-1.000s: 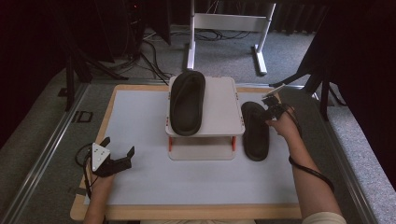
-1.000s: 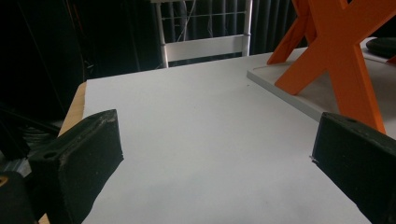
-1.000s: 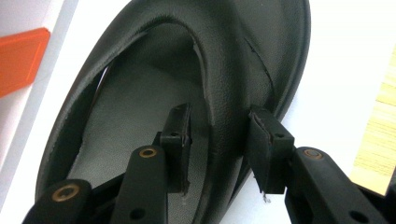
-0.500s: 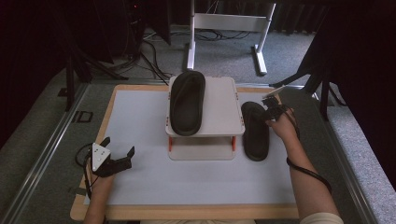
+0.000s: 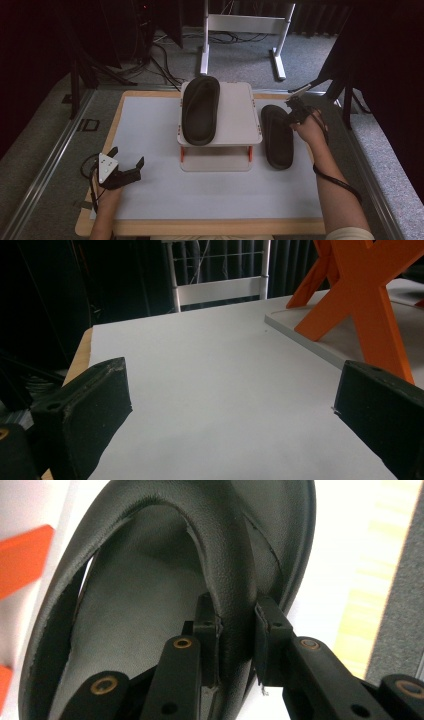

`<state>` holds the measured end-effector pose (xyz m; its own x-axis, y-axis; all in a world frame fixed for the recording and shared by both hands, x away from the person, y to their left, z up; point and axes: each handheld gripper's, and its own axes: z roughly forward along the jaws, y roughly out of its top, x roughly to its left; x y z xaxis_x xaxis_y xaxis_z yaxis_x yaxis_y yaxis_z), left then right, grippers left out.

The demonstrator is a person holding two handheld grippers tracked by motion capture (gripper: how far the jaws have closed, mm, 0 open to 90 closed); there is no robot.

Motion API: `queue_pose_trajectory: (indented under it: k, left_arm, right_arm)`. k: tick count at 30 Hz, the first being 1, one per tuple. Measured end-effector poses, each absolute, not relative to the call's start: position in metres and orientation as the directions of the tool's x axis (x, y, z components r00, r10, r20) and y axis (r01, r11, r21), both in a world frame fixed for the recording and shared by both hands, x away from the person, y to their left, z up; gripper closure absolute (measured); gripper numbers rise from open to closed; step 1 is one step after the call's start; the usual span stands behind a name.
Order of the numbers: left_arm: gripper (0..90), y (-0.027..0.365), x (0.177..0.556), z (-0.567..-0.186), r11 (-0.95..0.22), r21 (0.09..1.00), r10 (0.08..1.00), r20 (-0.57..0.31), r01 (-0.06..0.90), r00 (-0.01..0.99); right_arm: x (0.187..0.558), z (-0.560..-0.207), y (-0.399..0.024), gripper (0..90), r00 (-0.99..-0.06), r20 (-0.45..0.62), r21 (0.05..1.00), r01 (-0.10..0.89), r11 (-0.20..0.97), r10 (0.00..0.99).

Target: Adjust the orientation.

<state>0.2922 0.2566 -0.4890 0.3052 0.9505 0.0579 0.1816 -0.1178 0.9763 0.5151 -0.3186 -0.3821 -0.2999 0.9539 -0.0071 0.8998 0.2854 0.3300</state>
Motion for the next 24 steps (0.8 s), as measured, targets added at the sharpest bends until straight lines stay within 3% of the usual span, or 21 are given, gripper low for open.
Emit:
queue_pose_trajectory:
  k: [24]
  left_arm:
    - [1.2,0.257,0.292,-0.489,-0.114,0.976,0.951,0.054,0.185,0.303]
  right_arm:
    - [0.516,-0.284,-0.314,75.3,-0.332,-0.064,0.309,0.89,0.335,0.941]
